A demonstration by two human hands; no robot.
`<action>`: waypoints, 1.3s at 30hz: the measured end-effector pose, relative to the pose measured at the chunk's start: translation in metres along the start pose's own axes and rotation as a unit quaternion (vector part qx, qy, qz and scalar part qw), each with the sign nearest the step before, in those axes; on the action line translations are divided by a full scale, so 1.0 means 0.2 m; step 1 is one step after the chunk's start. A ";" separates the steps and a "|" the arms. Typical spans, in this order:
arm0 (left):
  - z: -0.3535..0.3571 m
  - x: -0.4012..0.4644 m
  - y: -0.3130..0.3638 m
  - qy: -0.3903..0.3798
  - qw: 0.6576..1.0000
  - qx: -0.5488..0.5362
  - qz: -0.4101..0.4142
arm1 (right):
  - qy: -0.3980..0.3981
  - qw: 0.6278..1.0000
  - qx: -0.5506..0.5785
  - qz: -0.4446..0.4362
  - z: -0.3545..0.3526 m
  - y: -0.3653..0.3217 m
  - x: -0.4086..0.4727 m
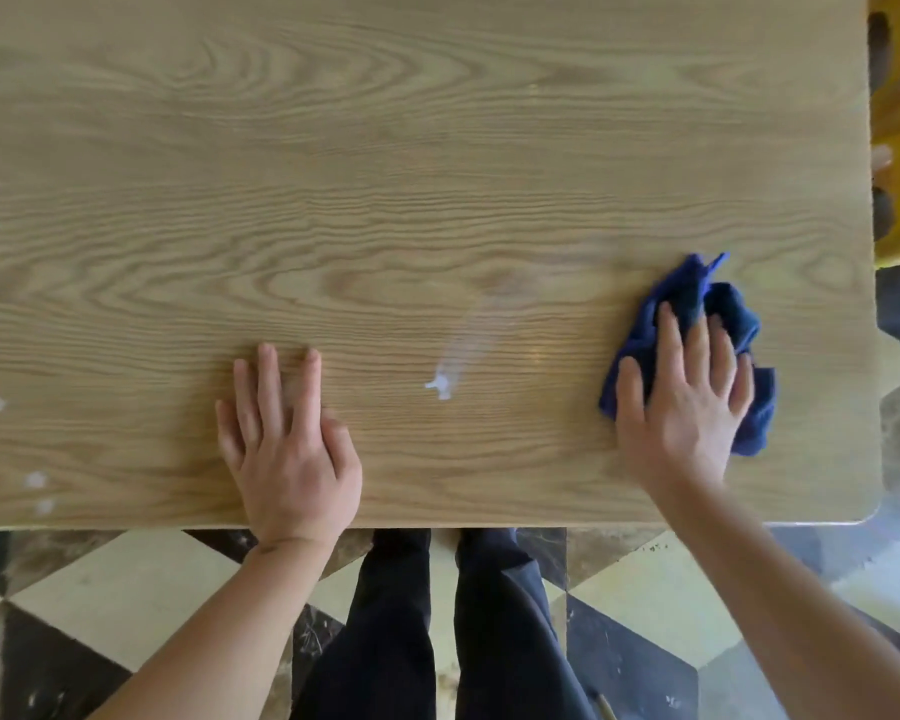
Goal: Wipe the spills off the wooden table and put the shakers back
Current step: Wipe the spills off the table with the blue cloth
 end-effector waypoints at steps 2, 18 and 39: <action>0.00 0.00 0.00 0.000 1.000 -0.004 0.000 | -0.040 0.996 -0.002 -0.081 0.12 -0.22 -0.23; 0.00 0.01 0.00 -0.015 1.000 -0.002 -0.015 | -0.026 0.990 -0.043 -0.135 -0.02 -0.24 0.55; -0.01 0.00 0.01 -0.018 0.999 0.026 -0.019 | -0.155 0.919 0.005 -0.363 0.44 -0.79 -0.38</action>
Point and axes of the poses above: each hand's wrist, its own x-axis towards the middle knuckle, its own z-axis out of the palm, y = z × x, the point moved 7 cm from there along x, towards the middle knuckle, and after that the axes turned 15 degrees about x, right-handed, at the moved point
